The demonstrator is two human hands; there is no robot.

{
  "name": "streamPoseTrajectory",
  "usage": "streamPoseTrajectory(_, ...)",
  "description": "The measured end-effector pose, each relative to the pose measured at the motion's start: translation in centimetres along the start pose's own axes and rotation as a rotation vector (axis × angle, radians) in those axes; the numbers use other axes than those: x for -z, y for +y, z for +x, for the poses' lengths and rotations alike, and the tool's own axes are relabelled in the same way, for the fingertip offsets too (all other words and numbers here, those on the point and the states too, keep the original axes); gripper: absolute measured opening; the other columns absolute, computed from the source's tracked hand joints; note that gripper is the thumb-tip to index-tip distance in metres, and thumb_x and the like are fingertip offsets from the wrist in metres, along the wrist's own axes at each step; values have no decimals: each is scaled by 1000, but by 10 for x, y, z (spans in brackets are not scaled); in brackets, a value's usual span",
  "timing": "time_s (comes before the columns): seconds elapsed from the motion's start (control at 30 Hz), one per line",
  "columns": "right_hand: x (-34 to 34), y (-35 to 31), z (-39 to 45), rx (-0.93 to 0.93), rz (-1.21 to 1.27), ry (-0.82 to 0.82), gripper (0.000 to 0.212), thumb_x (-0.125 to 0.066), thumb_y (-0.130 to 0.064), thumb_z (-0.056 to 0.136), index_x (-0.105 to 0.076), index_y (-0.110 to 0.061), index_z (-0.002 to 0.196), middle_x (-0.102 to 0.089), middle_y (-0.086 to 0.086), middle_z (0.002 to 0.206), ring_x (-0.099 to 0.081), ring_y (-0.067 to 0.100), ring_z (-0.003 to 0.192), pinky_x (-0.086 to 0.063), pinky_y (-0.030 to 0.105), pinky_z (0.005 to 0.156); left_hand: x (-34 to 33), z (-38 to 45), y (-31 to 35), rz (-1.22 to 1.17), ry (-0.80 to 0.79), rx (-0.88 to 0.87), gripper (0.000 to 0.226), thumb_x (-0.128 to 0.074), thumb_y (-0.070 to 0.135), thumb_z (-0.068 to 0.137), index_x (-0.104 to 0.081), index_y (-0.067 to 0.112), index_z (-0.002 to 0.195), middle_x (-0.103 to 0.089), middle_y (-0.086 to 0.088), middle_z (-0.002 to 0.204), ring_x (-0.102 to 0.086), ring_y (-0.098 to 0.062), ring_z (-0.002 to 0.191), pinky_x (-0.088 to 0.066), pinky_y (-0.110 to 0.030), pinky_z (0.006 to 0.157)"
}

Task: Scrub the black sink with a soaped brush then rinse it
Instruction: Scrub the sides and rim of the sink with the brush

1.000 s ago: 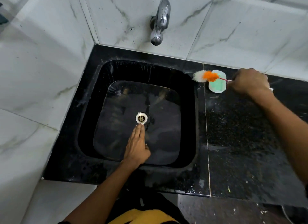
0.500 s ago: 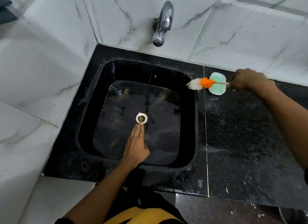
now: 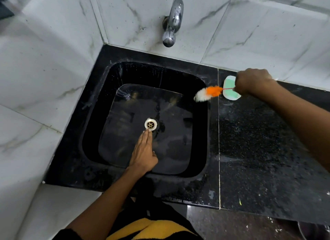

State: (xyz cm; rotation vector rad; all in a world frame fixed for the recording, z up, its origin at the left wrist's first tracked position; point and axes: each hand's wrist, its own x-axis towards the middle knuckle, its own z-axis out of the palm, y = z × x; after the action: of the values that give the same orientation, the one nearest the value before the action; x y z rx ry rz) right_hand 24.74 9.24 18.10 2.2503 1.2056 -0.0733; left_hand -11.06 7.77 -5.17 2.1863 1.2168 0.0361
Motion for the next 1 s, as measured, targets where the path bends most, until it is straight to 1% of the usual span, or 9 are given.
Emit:
streamPoseTrajectory(0.07,-2,-10,-6,25,-43,74,25,-50,-21,88,-62,-12,108,-65,13,106,-63,34,96,-43,35,73,0,0,-1,-5,2,4,90,-56,14,84,-3,9,157,-4,-7,166,-2,-20,153,-11,-33,124)
streamPoseTrajectory(0.1,-2,-14,-9,43,-52,46,25,-50,-20,88,-61,-11,109,-65,14,108,-63,34,97,-43,35,73,1,0,-2,-6,6,6,90,-56,15,84,-3,9,157,-4,-6,166,-2,-20,153,-12,-33,124)
streamPoseTrajectory(0.23,10,-19,-17,23,-121,-215,30,-73,-21,76,-64,-16,104,-65,9,113,-63,30,100,-42,34,73,-1,-1,-3,-12,-2,12,89,-55,16,85,-4,9,157,-3,-6,166,-1,-19,153,-11,-34,124)
streamPoseTrajectory(0.4,15,-11,-29,54,-65,-13,28,-53,-23,87,-60,-12,112,-64,13,108,-62,34,97,-45,34,75,-3,0,-5,-22,-66,-13,84,-55,15,85,-12,7,156,-13,-8,164,-10,-21,152,-19,-36,123)
streamPoseTrajectory(0.53,18,-17,-52,195,-223,-280,13,-66,-20,78,-64,-14,89,-60,3,78,-63,26,80,-47,28,66,-4,1,-6,-26,-69,1,82,-56,15,85,-14,7,156,-15,-8,164,-12,-21,151,-21,-37,122)
streamPoseTrajectory(0.6,21,-18,-61,247,-283,-204,3,-62,-17,80,-62,-15,82,-61,3,77,-63,26,78,-43,26,60,-5,1,-5,-24,-68,-2,83,-56,15,85,-15,8,156,-16,-8,164,-12,-21,151,-21,-37,122)
streamPoseTrajectory(0.7,18,-18,-69,315,-337,0,13,-51,-19,88,-63,-15,90,-67,6,91,-66,27,85,-42,29,59,-4,1,-5,-18,-72,-6,83,-56,15,84,-15,7,156,-16,-9,164,-13,-21,151,-21,-37,122)
streamPoseTrajectory(0.87,25,-20,-91,423,-477,-225,14,-57,-13,81,-52,-14,67,-58,-4,67,-60,18,62,-46,25,50,-3,1,-4,-18,-64,1,83,-57,15,84,-15,7,156,-16,-8,164,-12,-21,151,-20,-36,123)
streamPoseTrajectory(1.0,26,-17,-105,480,-479,-87,25,-50,-17,88,-42,-17,65,-47,-5,62,-55,20,62,-52,30,56,-4,1,-3,-7,-82,-14,84,-58,15,84,-14,6,156,-15,-8,164,-12,-21,151,-19,-35,123)
